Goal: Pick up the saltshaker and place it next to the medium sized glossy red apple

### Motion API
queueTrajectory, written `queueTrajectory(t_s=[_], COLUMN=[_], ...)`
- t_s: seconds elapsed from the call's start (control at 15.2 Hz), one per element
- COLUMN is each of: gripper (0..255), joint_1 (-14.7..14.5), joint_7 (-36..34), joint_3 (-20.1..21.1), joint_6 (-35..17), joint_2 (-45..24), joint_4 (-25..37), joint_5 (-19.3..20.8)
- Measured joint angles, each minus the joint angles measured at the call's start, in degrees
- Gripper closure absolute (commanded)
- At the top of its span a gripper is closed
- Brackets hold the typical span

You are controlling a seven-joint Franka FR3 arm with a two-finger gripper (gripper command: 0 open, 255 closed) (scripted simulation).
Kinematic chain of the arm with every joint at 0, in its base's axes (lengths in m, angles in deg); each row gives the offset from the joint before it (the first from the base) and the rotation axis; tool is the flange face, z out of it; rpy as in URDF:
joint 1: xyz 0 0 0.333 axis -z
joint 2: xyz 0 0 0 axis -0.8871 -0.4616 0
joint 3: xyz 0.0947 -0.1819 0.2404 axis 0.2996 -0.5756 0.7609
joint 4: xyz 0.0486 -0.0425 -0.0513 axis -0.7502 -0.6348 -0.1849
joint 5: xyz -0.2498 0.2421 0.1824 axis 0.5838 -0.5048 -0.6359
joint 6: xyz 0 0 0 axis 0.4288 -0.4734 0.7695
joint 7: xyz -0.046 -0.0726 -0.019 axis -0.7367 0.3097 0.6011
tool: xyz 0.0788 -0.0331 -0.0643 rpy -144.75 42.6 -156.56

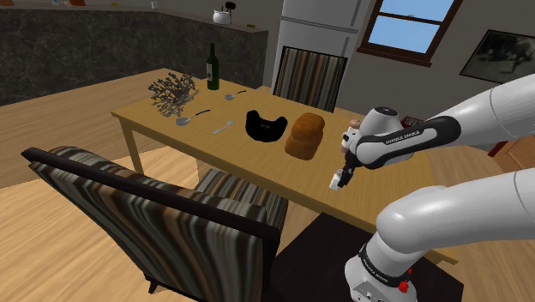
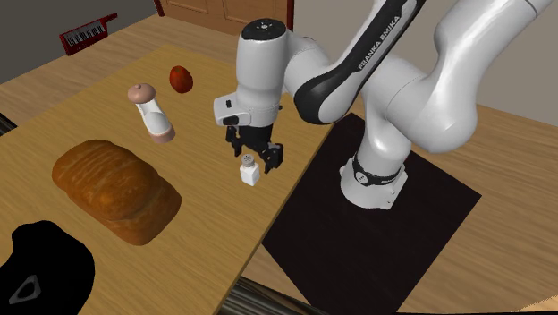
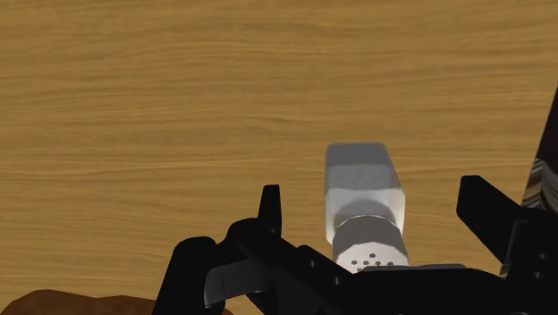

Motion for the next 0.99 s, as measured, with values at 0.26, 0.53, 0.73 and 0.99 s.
queueTrajectory(t_s=[0.26, 0.53, 0.73, 0.99], gripper=[0, 255, 255, 255], joint_1=[-0.1, -0.1, -0.1, -0.1], joint_7=[0.0, 0.0, 0.0, 0.0], joint_3=[-0.3, -0.3, -0.3, -0.3], joint_6=[-1.2, -1.3, -1.3, -1.3], joint_2=[-1.1, -1.2, -1.2, -1.2], joint_4=[-0.1, -0.1, -0.1, -0.1], joint_5=[0.2, 0.2, 0.2, 0.2])
